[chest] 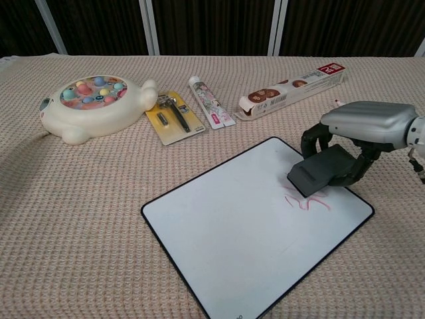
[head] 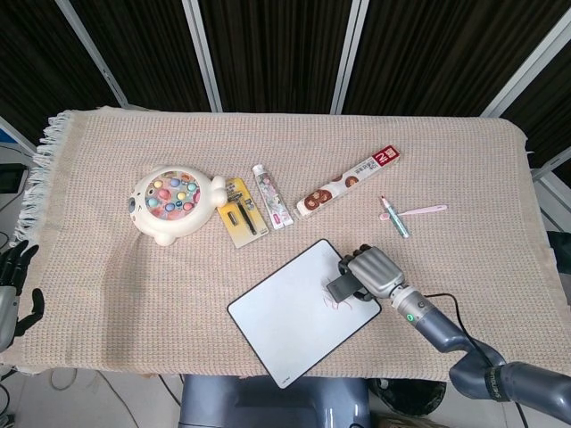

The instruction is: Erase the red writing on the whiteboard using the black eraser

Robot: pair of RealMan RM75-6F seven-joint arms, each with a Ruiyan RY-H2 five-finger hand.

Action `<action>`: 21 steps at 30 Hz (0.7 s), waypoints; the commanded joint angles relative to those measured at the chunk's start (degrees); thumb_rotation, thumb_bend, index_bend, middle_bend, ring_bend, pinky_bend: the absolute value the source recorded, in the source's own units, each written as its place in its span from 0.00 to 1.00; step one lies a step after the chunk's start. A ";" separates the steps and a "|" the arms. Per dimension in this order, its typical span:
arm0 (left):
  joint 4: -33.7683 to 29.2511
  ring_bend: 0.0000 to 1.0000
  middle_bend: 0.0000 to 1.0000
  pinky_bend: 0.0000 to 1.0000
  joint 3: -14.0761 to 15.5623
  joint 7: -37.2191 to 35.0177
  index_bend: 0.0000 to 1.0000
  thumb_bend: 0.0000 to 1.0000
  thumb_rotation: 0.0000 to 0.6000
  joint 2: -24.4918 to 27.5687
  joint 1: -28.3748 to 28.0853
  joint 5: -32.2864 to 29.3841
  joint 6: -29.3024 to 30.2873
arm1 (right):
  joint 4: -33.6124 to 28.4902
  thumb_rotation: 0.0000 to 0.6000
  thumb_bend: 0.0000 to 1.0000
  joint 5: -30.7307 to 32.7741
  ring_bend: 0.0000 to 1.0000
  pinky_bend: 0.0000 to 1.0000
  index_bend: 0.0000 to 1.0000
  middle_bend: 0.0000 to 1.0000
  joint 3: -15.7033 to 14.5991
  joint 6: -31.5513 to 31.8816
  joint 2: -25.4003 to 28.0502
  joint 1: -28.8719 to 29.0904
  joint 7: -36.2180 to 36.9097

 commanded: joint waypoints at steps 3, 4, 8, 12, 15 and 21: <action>-0.01 0.04 0.00 0.05 -0.01 -0.11 0.06 0.60 1.00 0.06 -0.06 -0.07 -0.17 | -1.56 1.00 0.39 3.41 0.46 0.32 0.50 0.50 1.51 -1.48 -2.57 1.34 -4.72; 0.02 0.04 0.00 0.05 -0.01 -0.11 0.06 0.60 1.00 0.06 -0.07 -0.06 -0.18 | -1.69 1.00 0.39 3.87 0.46 0.32 0.50 0.50 1.71 -1.60 -2.95 1.55 -5.47; 0.07 0.04 0.00 0.05 -0.02 -0.03 0.06 0.60 1.00 0.05 -0.13 -0.07 -0.26 | -1.87 1.00 0.39 6.30 0.46 0.32 0.50 0.50 2.86 -2.06 -4.80 2.53 -8.41; 0.14 0.04 0.00 0.05 -0.05 -0.05 0.06 0.60 1.00 0.03 -0.15 -0.15 -0.32 | -1.83 1.00 0.39 8.38 0.46 0.32 0.50 0.51 3.48 -2.80 -5.86 3.43 -10.92; 0.16 0.04 0.00 0.05 -0.05 -0.02 0.06 0.60 1.00 0.02 -0.17 -0.16 -0.35 | -2.02 1.00 0.39 9.81 0.46 0.32 0.50 0.51 3.57 -3.39 -6.24 3.93 -12.60; 0.15 0.04 0.00 0.05 -0.15 -0.23 0.06 0.60 1.00 0.11 -0.16 -0.39 -0.41 | -3.82 1.00 0.39 11.02 0.46 0.32 0.50 0.51 2.29 -3.45 -5.63 3.78 -14.95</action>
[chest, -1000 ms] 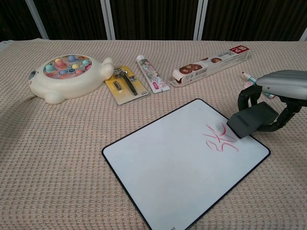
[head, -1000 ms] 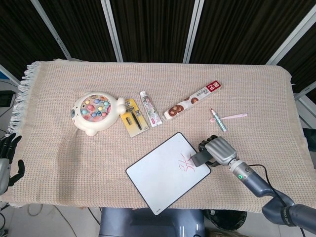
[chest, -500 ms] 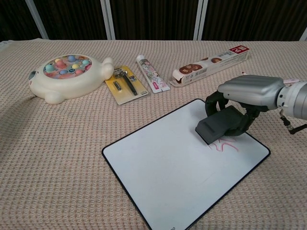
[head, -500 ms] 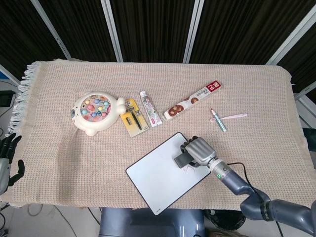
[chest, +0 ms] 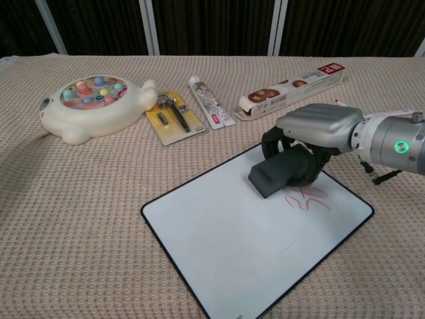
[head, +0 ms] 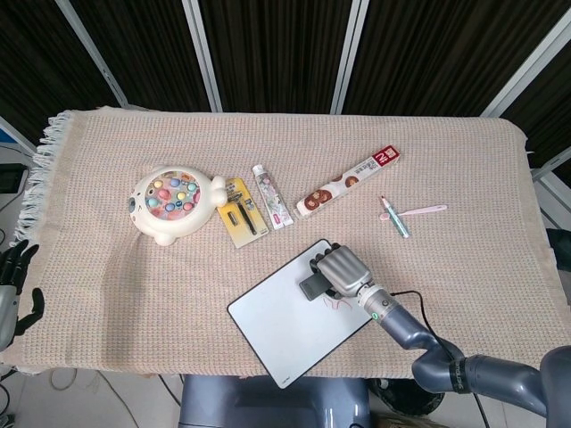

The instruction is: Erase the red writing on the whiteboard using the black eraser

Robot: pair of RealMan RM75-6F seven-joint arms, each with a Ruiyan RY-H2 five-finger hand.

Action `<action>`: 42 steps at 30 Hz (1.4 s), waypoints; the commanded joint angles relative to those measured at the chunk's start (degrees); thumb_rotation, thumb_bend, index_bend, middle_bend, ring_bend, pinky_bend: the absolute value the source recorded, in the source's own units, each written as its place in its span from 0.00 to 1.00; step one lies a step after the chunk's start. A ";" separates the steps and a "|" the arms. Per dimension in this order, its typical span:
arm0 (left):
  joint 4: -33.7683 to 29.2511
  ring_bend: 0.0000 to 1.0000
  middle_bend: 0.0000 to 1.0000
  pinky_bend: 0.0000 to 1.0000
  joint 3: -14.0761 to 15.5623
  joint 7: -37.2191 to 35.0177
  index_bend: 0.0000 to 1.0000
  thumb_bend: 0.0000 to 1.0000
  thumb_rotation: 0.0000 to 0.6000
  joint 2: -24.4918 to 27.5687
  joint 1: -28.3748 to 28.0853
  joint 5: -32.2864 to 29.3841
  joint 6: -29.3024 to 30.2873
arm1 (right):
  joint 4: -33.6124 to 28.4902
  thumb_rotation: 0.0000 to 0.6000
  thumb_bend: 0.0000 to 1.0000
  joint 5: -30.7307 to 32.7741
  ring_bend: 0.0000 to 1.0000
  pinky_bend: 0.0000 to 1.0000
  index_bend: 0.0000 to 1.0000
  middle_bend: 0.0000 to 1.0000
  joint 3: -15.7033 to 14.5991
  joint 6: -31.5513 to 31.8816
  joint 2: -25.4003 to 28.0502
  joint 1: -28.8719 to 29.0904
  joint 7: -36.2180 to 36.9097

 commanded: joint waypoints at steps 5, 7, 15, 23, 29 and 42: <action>0.08 0.04 0.00 0.05 -0.01 0.06 0.06 0.60 1.00 0.02 -0.09 -0.07 -0.18 | -3.19 1.00 0.39 -0.30 0.46 0.33 0.50 0.51 -1.72 1.26 1.78 -0.98 -0.79; 0.02 0.04 0.00 0.05 -0.34 -0.05 0.06 0.60 1.00 0.10 -0.12 -0.55 -0.17 | -3.98 1.00 0.39 -0.80 0.46 0.33 0.50 0.51 -2.44 1.71 2.41 -1.41 -0.74; -0.30 0.04 0.00 0.05 -0.18 0.22 0.06 0.60 1.00 0.25 -0.07 -0.32 -0.11 | -6.79 1.00 0.39 -3.29 0.47 0.34 0.50 0.51 -5.30 3.86 4.61 -3.39 0.21; -0.20 0.04 0.00 0.05 -0.11 0.11 0.06 0.60 1.00 0.27 0.03 0.07 0.28 | -9.80 1.00 0.39 -5.79 0.46 0.34 0.50 0.51 -8.58 5.67 7.97 -5.71 1.60; -0.11 0.04 0.00 0.05 -0.07 0.18 0.06 0.60 1.00 0.21 0.04 0.21 0.35 | -9.82 1.00 0.39 -6.39 0.46 0.34 0.50 0.51 -9.60 5.96 8.97 -6.46 2.29; 0.05 0.04 0.00 0.05 -0.03 0.22 0.06 0.60 1.00 0.17 0.02 0.43 0.46 | -4.68 1.00 0.39 -2.84 0.46 0.34 0.50 0.51 -6.16 3.49 6.69 -4.55 4.36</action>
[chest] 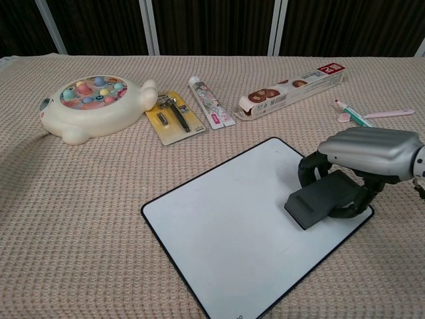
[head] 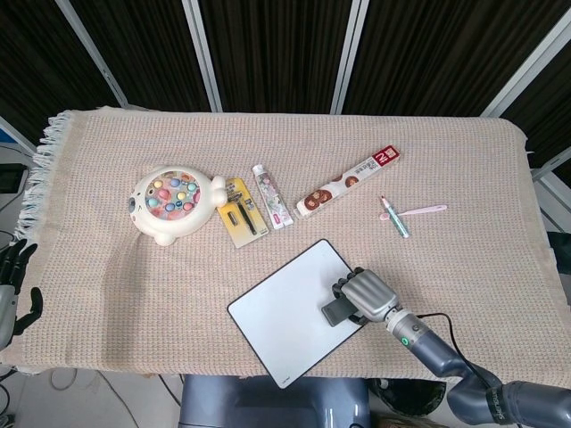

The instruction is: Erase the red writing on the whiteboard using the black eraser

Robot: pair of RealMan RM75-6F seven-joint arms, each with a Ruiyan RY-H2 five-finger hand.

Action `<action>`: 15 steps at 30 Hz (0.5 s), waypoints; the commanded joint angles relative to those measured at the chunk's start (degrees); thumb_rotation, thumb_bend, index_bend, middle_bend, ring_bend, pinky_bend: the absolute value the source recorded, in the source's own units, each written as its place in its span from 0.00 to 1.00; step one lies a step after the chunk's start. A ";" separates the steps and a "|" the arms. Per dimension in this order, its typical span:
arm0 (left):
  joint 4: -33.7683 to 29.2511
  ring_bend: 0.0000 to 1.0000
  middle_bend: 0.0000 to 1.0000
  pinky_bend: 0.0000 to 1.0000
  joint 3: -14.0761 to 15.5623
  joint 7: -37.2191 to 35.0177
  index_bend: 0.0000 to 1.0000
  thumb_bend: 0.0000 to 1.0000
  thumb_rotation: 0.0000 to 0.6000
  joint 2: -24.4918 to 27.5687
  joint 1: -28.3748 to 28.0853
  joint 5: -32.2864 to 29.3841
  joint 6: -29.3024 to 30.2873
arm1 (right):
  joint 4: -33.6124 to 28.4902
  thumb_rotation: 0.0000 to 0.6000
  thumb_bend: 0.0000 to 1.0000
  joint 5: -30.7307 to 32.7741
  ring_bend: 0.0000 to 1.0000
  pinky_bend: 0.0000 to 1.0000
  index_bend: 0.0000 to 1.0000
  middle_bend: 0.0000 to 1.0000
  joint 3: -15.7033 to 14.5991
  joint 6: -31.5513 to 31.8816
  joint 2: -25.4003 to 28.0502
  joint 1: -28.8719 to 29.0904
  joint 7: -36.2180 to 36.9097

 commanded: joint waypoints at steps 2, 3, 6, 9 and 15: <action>0.03 0.04 0.00 0.05 0.01 0.00 0.06 0.60 1.00 -0.01 0.02 0.01 0.05 | 2.55 1.00 0.39 1.76 0.47 0.34 0.50 0.51 1.40 -1.19 -1.62 1.01 0.06; 0.04 0.04 0.00 0.05 0.00 0.01 0.06 0.60 1.00 -0.01 0.03 0.00 0.07 | 3.30 1.00 0.39 2.12 0.47 0.34 0.50 0.51 1.69 -1.32 -2.06 1.20 -0.15; 0.04 0.04 0.00 0.05 -0.05 -0.07 0.06 0.60 1.00 0.01 0.06 -0.02 0.15 | 5.11 1.00 0.39 3.51 0.46 0.34 0.50 0.51 2.63 -2.14 -3.21 1.87 -0.27; 0.10 0.04 0.00 0.05 -0.07 -0.14 0.06 0.60 1.00 0.03 0.05 -0.10 0.10 | 6.38 1.00 0.39 4.65 0.46 0.34 0.50 0.51 3.51 -2.83 -3.99 2.59 -0.48; 0.14 0.04 0.00 0.05 -0.14 -0.14 0.06 0.60 1.00 0.00 -0.01 -0.25 -0.03 | 9.08 1.00 0.39 6.93 0.46 0.34 0.50 0.51 4.96 -4.12 -5.96 3.92 -0.87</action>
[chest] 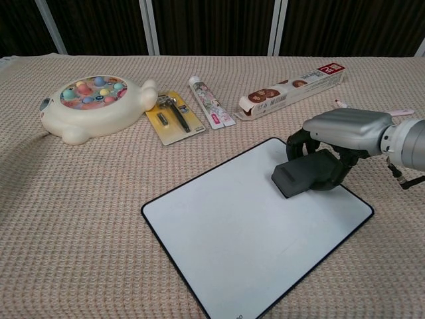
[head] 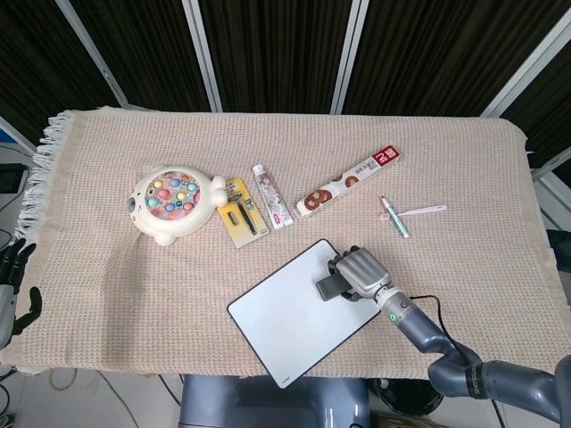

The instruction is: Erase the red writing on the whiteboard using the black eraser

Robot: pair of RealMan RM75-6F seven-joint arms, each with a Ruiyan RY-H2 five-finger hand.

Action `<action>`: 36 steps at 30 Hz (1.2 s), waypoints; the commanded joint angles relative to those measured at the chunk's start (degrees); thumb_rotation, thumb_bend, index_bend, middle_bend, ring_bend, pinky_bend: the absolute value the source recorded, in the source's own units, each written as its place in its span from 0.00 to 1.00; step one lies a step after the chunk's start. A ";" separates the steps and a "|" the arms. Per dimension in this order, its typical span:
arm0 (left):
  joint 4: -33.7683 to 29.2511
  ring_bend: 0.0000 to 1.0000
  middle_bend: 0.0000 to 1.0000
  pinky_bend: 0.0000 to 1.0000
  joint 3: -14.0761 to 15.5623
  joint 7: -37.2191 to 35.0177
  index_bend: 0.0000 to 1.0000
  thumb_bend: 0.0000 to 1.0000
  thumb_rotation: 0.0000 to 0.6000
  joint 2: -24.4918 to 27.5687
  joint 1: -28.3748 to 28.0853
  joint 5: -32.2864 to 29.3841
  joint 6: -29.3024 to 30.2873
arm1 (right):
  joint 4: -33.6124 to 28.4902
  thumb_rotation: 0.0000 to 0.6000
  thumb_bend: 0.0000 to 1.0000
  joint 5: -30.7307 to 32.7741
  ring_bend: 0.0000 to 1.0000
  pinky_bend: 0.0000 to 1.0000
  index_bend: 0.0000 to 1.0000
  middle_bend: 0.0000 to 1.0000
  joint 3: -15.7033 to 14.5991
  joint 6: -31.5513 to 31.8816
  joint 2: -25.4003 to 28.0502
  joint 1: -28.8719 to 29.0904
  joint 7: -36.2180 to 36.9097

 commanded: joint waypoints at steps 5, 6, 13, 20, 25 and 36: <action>0.03 0.04 0.00 0.05 -0.06 -0.15 0.06 0.60 1.00 0.07 0.01 -0.06 0.03 | 3.92 1.00 0.39 2.95 0.47 0.34 0.50 0.51 1.78 -1.14 -2.15 1.45 -0.59; 0.03 0.04 0.00 0.05 -0.05 -0.15 0.06 0.60 1.00 0.07 0.01 -0.05 0.03 | 4.14 1.00 0.39 3.16 0.46 0.34 0.50 0.51 1.99 -0.99 -2.20 1.50 -0.57; 0.13 0.04 0.00 0.05 -0.08 -0.18 0.06 0.60 1.00 0.05 -0.06 -0.18 -0.14 | 3.60 1.00 0.39 3.47 0.46 0.34 0.50 0.51 2.90 0.53 -0.31 1.21 0.01; 0.07 0.04 0.00 0.05 -0.10 -0.11 0.06 0.60 1.00 0.02 -0.07 -0.20 -0.15 | 2.24 1.00 0.39 4.21 0.46 0.34 0.50 0.51 3.05 1.39 4.08 -0.01 1.07; -0.11 0.04 0.00 0.05 -0.18 0.10 0.06 0.60 1.00 -0.05 -0.10 -0.30 -0.12 | 1.46 1.00 0.39 4.13 0.46 0.33 0.50 0.51 2.27 2.01 7.80 -1.66 2.62; -0.26 0.04 0.00 0.05 -0.14 0.37 0.06 0.60 1.00 -0.13 -0.05 -0.32 -0.05 | 2.59 1.00 0.38 3.98 0.46 0.33 0.50 0.50 0.22 0.69 12.22 -4.44 7.76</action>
